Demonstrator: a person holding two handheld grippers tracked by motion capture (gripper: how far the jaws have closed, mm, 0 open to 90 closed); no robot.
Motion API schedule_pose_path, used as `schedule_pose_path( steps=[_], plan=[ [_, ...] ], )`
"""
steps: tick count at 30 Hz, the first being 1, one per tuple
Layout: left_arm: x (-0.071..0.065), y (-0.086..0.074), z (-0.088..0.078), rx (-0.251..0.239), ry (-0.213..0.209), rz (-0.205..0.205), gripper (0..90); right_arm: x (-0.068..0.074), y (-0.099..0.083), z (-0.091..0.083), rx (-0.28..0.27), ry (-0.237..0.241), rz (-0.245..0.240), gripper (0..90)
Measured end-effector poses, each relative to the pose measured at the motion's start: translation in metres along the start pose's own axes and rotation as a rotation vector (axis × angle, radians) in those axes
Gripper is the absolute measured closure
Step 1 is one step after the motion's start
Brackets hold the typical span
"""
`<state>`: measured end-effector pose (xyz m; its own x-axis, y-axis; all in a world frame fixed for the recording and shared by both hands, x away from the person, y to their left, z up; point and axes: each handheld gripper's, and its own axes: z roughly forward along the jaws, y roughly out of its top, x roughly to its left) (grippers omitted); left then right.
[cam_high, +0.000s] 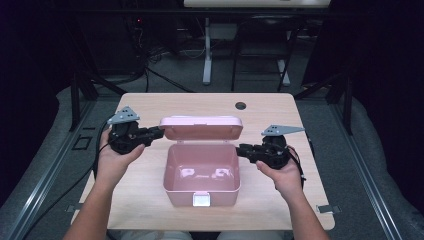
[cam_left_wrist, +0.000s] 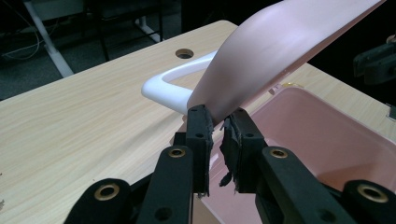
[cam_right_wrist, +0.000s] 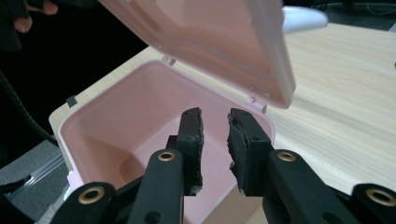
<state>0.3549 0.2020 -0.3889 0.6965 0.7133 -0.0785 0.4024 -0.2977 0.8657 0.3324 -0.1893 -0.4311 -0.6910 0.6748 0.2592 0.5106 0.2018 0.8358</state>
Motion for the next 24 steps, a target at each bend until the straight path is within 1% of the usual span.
schedule_pose_path(
  steps=[2,5,6,9,10,14,15,16,18,19,24],
  plan=[
    [0.0,0.0,0.0,0.003,0.0,0.002,79.2,0.001,-0.001,0.001,0.003,0.0,0.003,75.0],
    [0.004,0.002,0.001,0.004,-0.011,-0.001,78.7,0.002,-0.006,0.007,0.032,0.002,-0.003,76.8],
    [0.004,0.002,0.001,0.004,-0.011,-0.001,78.7,0.002,-0.006,0.007,0.032,0.002,-0.003,76.8],
    [0.006,0.002,0.003,0.002,-0.014,-0.006,78.6,0.003,-0.011,0.012,0.06,0.0,-0.003,78.6],
    [0.006,0.003,0.003,0.005,-0.016,-0.005,78.6,0.004,-0.013,0.015,0.076,0.008,-0.009,80.4],
    [0.008,0.004,0.005,0.001,-0.018,-0.009,78.4,0.006,-0.017,0.021,0.112,0.028,-0.019,82.3],
    [0.008,0.004,0.005,0.001,-0.018,-0.009,78.3,0.006,-0.017,0.021,0.112,0.028,-0.019,82.3],
    [0.008,0.004,0.005,0.0,-0.016,-0.008,78.4,0.008,-0.02,0.025,0.128,0.041,-0.03,83.1],
    [0.009,0.004,0.006,0.003,-0.017,-0.009,78.3,0.009,-0.02,0.026,0.137,0.044,-0.028,83.1],
    [0.01,0.004,0.006,0.005,-0.019,-0.009,78.3,0.01,-0.023,0.031,0.157,0.05,-0.039,83.4],
    [0.011,0.005,0.008,0.0,-0.015,-0.011,78.1,0.012,-0.027,0.035,0.175,0.055,-0.048,84.3]
  ],
)
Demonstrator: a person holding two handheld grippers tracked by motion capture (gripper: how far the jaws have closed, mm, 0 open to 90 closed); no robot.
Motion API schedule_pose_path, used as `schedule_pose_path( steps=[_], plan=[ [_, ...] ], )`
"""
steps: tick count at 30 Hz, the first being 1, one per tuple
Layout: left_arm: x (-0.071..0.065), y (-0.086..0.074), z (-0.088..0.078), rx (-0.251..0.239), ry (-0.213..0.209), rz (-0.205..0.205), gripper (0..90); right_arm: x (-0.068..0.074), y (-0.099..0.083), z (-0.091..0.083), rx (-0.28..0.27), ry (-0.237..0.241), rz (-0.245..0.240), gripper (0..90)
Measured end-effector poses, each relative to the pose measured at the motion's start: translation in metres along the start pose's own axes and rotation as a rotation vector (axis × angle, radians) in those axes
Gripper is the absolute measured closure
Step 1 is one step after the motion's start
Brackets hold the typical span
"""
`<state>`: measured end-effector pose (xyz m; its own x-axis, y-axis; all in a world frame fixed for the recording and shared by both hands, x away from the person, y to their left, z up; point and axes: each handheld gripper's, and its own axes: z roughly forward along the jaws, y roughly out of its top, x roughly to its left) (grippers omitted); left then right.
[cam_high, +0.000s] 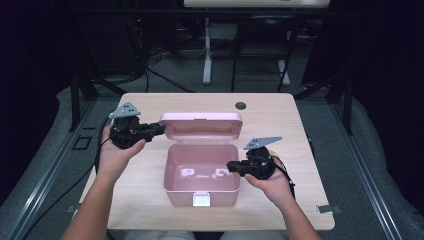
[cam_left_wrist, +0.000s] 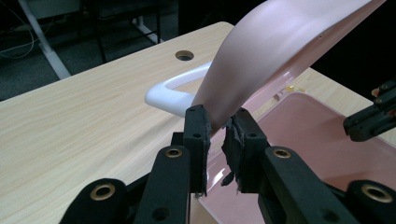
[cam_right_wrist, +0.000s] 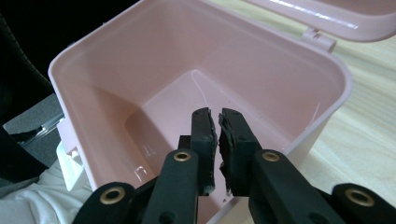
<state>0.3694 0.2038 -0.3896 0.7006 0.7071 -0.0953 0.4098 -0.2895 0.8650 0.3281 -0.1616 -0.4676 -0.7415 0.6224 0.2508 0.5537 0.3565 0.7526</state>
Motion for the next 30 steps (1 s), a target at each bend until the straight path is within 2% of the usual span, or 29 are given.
schedule_pose_path(
  steps=[8,14,20,30],
  plan=[
    [0.004,0.002,0.004,0.011,0.0,0.005,78.1,0.01,-0.007,0.01,0.051,0.034,-0.046,84.3],
    [0.005,0.003,0.006,0.013,0.004,0.009,78.1,0.013,-0.012,0.015,0.085,0.037,-0.048,83.8],
    [0.009,0.004,0.009,0.012,-0.008,0.002,77.7,0.017,-0.016,0.017,0.081,0.061,-0.055,82.8],
    [0.013,0.005,0.012,0.022,-0.019,-0.003,77.1,0.023,-0.02,0.022,0.087,0.056,-0.071,82.1]
  ],
)
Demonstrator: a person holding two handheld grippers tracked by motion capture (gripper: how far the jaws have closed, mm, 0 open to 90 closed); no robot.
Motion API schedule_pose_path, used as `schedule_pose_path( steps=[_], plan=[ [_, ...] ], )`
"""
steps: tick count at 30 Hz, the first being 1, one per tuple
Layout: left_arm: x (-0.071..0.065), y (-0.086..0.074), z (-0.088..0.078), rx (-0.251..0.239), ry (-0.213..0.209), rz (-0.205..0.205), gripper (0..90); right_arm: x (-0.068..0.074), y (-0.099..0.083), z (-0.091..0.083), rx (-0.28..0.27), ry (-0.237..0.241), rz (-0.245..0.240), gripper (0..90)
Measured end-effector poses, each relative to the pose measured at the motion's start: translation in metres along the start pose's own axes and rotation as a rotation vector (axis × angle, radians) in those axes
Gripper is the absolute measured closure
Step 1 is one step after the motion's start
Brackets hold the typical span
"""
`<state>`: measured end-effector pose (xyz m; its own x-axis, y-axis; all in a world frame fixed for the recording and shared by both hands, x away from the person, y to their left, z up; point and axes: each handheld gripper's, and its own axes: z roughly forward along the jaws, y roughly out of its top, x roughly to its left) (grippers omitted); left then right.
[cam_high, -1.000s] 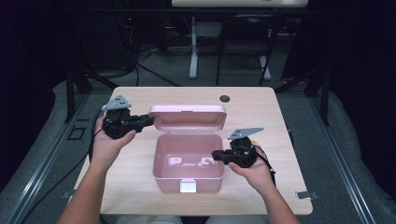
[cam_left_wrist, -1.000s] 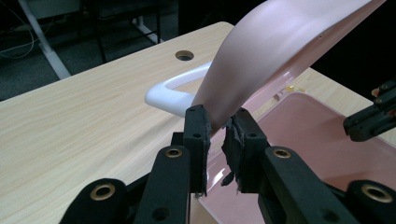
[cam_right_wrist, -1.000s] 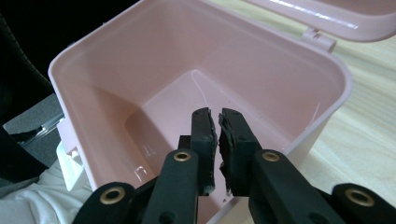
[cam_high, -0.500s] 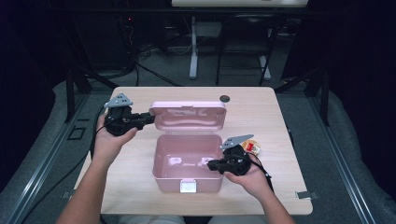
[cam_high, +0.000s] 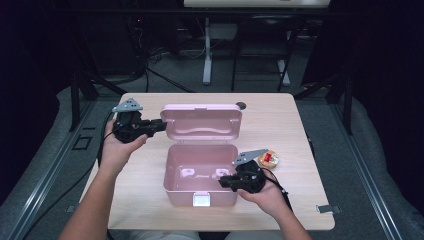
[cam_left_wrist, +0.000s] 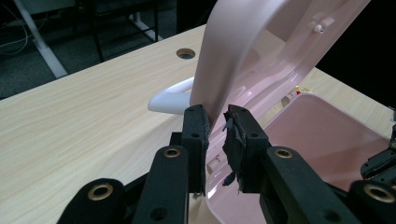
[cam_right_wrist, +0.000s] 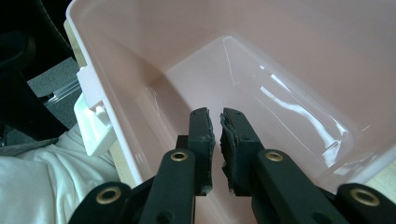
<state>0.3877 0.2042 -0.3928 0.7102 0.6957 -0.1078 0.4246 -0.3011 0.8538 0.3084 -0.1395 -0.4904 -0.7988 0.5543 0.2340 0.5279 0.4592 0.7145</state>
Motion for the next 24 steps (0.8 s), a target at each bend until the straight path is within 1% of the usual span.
schedule_pose_path(
  steps=[1,4,5,6,9,10,12,14,17,22,24],
  plan=[
    [0.0005,-0.0001,0.0007,-0.006,0.002,-0.005,77.1,0.0005,-0.0002,0.0007,0.002,0.001,0.0,82.4],
    [0.0014,0.0,0.0011,0.0,0.003,-0.005,77.1,0.0013,-0.0007,0.003,0.008,0.004,-0.007,82.9],
    [0.0016,-0.0002,0.0014,0.002,0.005,-0.006,77.1,0.0019,-0.0007,0.004,0.003,-0.009,-0.016,83.4],
    [0.0019,-0.0004,0.0019,0.001,0.008,-0.007,77.1,0.0014,-0.0008,0.0039,0.001,-0.008,-0.016,84.0],
    [0.0036,-0.001,0.0028,0.005,0.011,-0.01,77.1,0.0,-0.0015,0.0039,-0.009,-0.005,-0.011,85.8],
    [0.0039,-0.0013,0.0033,0.004,0.013,-0.012,77.1,-0.0009,-0.0018,0.0043,-0.015,-0.008,-0.005,88.0],
    [0.0042,-0.0015,0.0048,0.007,0.014,-0.013,77.1,-0.001,-0.0018,0.0044,-0.013,-0.014,0.0,89.5],
    [0.0045,-0.0013,0.0052,0.011,0.012,-0.009,77.1,-0.001,-0.0018,0.0045,-0.014,-0.016,0.0,89.8],
    [0.0037,-0.0018,0.0065,0.007,0.017,-0.011,76.7,-0.0015,-0.0018,0.0044,-0.011,-0.016,0.006,90.0],
    [0.0041,-0.0038,0.0069,0.011,0.018,-0.015,76.3,-0.0004,-0.0015,0.0047,-0.006,-0.029,0.0,90.0],
    [0.0042,-0.0053,0.0074,0.012,0.016,-0.02,75.7,-0.0007,-0.0014,0.0047,-0.003,-0.025,0.001,90.0]
  ],
)
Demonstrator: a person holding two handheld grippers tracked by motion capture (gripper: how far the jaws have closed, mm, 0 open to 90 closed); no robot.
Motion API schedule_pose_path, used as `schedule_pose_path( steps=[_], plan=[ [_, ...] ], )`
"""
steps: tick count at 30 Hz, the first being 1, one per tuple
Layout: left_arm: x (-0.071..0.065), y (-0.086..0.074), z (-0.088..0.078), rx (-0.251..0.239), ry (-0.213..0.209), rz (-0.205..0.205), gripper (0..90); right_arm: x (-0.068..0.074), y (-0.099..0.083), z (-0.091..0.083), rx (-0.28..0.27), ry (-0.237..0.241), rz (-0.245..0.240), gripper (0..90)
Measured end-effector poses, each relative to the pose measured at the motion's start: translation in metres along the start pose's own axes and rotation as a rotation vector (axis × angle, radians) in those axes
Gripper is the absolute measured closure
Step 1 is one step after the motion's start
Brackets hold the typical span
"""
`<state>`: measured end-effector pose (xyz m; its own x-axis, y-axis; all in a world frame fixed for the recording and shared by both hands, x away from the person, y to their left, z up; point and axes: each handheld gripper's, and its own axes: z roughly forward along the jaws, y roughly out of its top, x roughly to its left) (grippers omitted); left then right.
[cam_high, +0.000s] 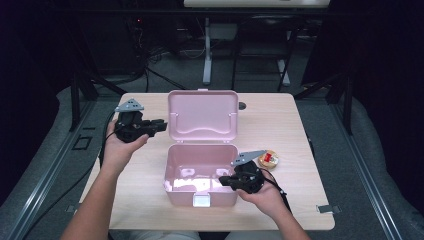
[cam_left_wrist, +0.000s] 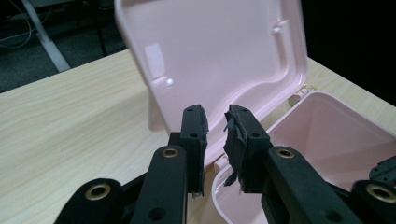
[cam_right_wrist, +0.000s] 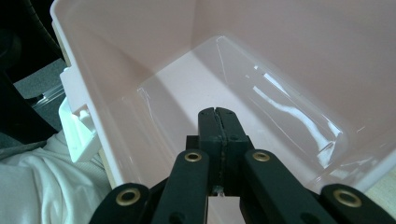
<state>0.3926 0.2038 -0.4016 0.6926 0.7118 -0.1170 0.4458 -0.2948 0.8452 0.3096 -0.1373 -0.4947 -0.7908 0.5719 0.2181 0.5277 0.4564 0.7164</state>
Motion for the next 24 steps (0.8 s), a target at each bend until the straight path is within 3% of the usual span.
schedule_pose_path(
  steps=[6,7,16,20,24],
  plan=[
    [-0.002,-0.009,0.001,-0.007,-0.017,-0.015,74.7,-0.001,0.0,0.0,0.005,0.001,0.005,90.0],
    [-0.003,-0.012,0.001,-0.011,-0.021,-0.018,74.5,-0.002,0.0,0.0,0.002,0.021,0.009,90.0],
    [-0.008,-0.022,-0.003,0.005,-0.03,-0.014,68.7,0.0,0.001,0.0,0.006,-0.008,-0.002,90.0],
    [-0.01,-0.026,-0.004,0.027,-0.019,0.001,64.3,-0.001,0.001,0.0,0.001,0.003,0.025,89.4],
    [-0.006,-0.035,-0.003,0.037,0.004,-0.002,60.2,-0.001,0.002,-0.001,0.001,0.032,0.013,81.3]
  ],
)
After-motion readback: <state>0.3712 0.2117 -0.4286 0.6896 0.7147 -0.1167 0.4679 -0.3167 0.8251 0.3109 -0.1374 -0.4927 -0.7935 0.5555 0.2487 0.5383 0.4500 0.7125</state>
